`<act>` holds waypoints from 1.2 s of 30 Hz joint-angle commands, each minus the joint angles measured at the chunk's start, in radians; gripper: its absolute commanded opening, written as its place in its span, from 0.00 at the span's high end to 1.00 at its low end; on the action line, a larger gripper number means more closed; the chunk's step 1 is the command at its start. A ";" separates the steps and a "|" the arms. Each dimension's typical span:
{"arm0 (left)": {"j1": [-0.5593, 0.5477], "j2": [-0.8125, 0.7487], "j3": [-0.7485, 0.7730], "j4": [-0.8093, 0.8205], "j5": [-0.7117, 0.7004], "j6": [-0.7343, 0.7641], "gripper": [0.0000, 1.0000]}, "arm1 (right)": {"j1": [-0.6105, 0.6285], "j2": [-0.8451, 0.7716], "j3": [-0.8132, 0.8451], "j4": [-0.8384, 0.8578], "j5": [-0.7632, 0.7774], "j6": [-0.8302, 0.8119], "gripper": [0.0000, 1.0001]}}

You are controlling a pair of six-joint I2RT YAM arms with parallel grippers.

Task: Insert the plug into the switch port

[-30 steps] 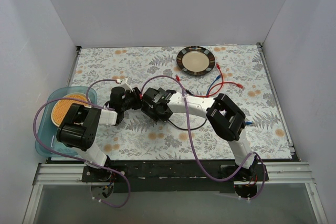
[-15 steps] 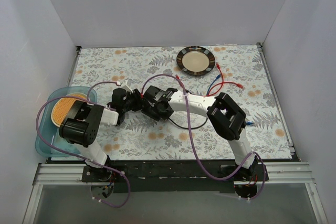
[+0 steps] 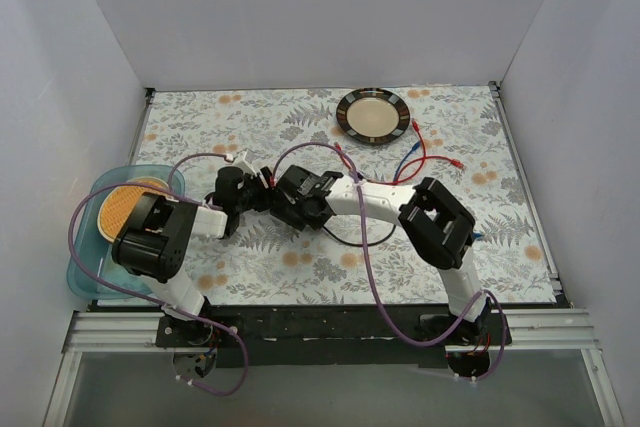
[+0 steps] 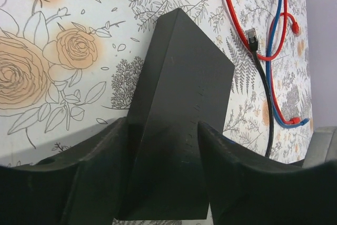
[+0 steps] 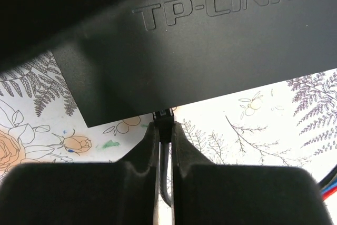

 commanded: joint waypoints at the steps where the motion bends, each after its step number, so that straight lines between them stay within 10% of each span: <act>1: -0.084 -0.010 -0.011 -0.318 0.227 0.007 0.38 | -0.019 -0.056 0.000 0.498 0.027 0.027 0.87; 22: 0.099 -0.123 0.210 -0.606 0.053 0.127 0.10 | -0.021 -0.212 -0.220 0.334 -0.021 0.053 0.08; 36: 0.108 -0.370 0.121 -0.586 0.002 0.046 0.02 | -0.032 -0.508 -0.318 0.304 0.160 0.098 0.03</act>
